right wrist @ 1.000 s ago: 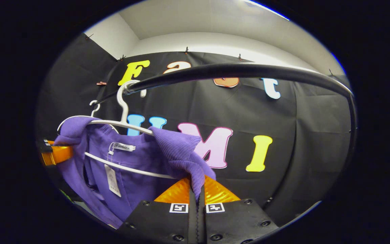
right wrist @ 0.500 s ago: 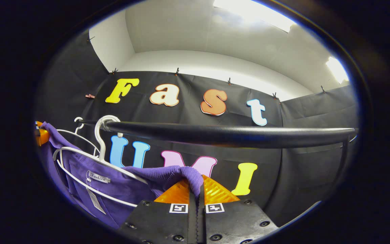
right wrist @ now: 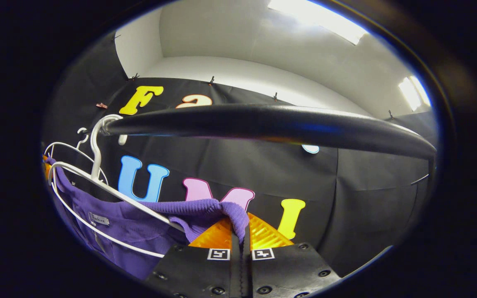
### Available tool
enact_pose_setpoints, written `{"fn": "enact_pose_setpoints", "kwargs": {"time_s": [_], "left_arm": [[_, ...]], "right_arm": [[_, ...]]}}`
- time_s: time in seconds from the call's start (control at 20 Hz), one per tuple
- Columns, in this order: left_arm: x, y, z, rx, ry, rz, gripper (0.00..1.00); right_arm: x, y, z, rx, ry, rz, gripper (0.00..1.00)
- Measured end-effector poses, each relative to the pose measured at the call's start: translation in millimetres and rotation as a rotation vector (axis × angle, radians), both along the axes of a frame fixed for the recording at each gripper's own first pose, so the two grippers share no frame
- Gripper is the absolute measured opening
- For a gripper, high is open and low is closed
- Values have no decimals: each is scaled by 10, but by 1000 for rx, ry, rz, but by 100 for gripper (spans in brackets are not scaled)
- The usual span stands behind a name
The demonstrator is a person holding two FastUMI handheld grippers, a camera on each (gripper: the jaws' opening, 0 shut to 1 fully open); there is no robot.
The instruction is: Grasp the clothes on the hanger with both hands and then place them into the laundry hamper below.
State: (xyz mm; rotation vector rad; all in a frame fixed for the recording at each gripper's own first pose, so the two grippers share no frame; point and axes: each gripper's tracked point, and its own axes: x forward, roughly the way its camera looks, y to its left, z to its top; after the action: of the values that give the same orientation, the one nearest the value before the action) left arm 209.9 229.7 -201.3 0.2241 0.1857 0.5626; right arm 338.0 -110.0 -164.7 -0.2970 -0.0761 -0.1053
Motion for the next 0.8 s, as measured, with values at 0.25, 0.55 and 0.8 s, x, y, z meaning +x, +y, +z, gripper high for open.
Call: {"fn": "enact_pose_setpoints", "kwargs": {"time_s": [0.25, 0.55, 0.8], "left_arm": [[-249, -284, -669, -176, 77, 9, 5], [-4, -1475, -1045, -254, 123, -195, 5], [-43, -1766, -1118, -282, 141, -246, 5]], "right_arm": [[25, -127, -259, -63, 38, -32, 4], [-137, -594, -571, -38, 116, -126, 4], [-591, -277, -846, 18, 215, 21, 4]]}}
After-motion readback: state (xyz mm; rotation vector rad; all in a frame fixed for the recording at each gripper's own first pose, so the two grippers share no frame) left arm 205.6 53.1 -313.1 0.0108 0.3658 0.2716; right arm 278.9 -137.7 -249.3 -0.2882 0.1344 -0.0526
